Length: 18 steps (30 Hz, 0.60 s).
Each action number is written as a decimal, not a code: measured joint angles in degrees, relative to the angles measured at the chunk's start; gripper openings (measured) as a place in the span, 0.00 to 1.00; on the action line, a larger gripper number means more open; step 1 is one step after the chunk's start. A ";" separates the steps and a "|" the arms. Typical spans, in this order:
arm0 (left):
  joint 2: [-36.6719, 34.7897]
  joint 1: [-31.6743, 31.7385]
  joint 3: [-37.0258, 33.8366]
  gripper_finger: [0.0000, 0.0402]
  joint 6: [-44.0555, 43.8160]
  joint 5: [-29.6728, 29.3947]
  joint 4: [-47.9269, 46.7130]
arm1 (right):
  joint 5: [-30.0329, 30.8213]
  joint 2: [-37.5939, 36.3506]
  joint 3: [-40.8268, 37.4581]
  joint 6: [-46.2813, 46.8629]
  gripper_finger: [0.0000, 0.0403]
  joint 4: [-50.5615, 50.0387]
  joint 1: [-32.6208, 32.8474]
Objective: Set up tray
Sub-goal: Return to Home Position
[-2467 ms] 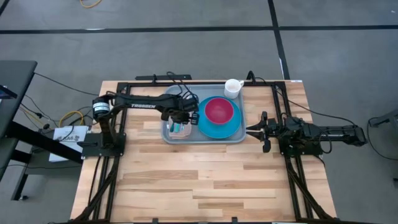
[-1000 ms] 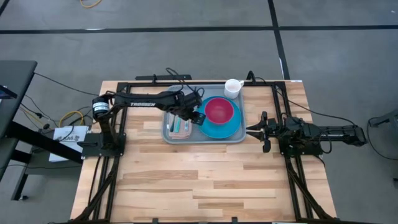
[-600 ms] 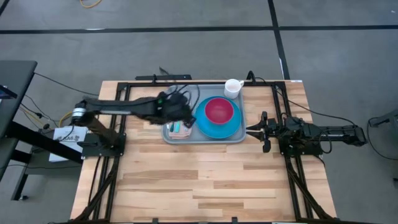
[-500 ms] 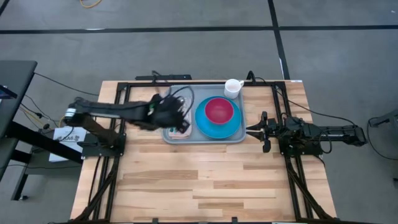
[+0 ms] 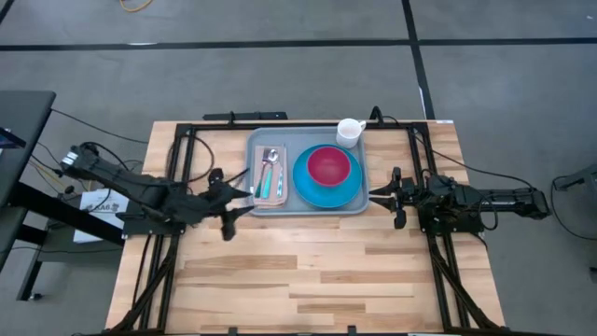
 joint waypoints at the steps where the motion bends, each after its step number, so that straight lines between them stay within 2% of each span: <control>1: -2.58 -0.31 -3.05 0.42 1.41 1.18 2.93 | 0.00 -0.02 0.00 0.00 0.20 0.00 -0.02; 10: -27.18 -0.77 -30.88 0.42 13.59 12.50 28.46 | 0.00 0.00 0.00 0.00 0.20 0.00 -0.02; 15: -39.35 -0.77 -40.68 0.42 19.03 18.66 34.70 | 0.00 0.01 0.02 0.00 0.20 0.00 0.00; 18: -46.08 -0.77 -44.41 0.42 22.61 21.78 35.16 | 0.00 0.01 0.00 0.01 0.20 0.00 -0.02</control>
